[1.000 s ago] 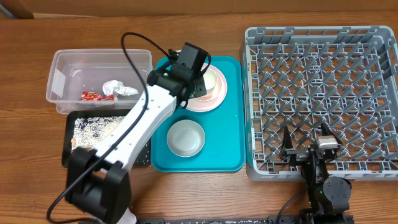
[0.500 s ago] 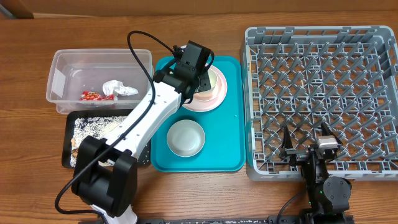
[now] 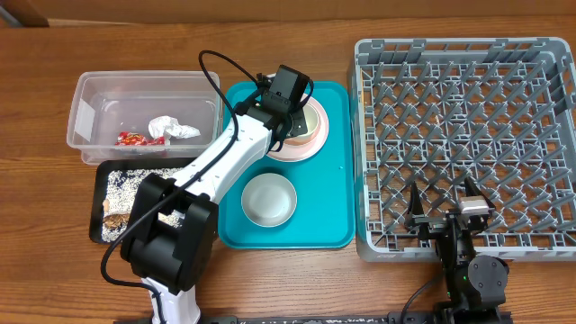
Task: Sort waste into correct bins and load items into the dishwasher
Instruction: 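Grasp the white cup on the pink plate with the left gripper and lift, then grasp the held white cup with the right gripper, release the left gripper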
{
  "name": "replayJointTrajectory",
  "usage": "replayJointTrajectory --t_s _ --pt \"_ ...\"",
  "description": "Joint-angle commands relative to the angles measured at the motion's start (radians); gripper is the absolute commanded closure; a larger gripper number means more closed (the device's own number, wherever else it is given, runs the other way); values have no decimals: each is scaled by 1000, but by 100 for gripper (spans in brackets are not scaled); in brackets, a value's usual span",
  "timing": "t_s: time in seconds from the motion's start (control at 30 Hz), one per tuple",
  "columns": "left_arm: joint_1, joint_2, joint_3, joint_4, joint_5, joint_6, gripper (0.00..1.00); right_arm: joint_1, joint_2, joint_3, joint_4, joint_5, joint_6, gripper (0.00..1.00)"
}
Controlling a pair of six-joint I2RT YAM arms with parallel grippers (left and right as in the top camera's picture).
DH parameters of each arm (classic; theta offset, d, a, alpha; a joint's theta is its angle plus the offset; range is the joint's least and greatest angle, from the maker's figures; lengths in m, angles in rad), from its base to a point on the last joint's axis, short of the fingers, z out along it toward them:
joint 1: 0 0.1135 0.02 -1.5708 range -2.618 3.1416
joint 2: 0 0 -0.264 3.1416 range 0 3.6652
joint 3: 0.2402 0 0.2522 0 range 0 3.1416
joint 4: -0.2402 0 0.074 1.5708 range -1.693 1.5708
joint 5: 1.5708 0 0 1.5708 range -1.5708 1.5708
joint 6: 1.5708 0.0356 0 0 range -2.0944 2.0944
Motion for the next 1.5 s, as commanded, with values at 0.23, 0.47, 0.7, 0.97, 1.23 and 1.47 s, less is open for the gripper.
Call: replayJointTrajectory --t_s 0.23,0.47,0.7,0.97,1.23,1.47 --pt "21 -125 28 -3 20 14 96 5 -12 -11 5 -2 0 0" --pt "90 -246 28 -21 372 51 96 5 -12 -10 29 20 0 0" --pt "273 -260 28 -14 1111 129 96 5 -12 -10 26 -239 2 0" --pt "332 -256 27 -25 1509 222 96 5 -12 -3 158 -462 330 0" --pt "322 -256 27 -62 1511 248 96 5 16 257 11 -518 533 0" --pt "283 -256 27 -62 1519 252 96 5 285 618 -247 -626 533 0"
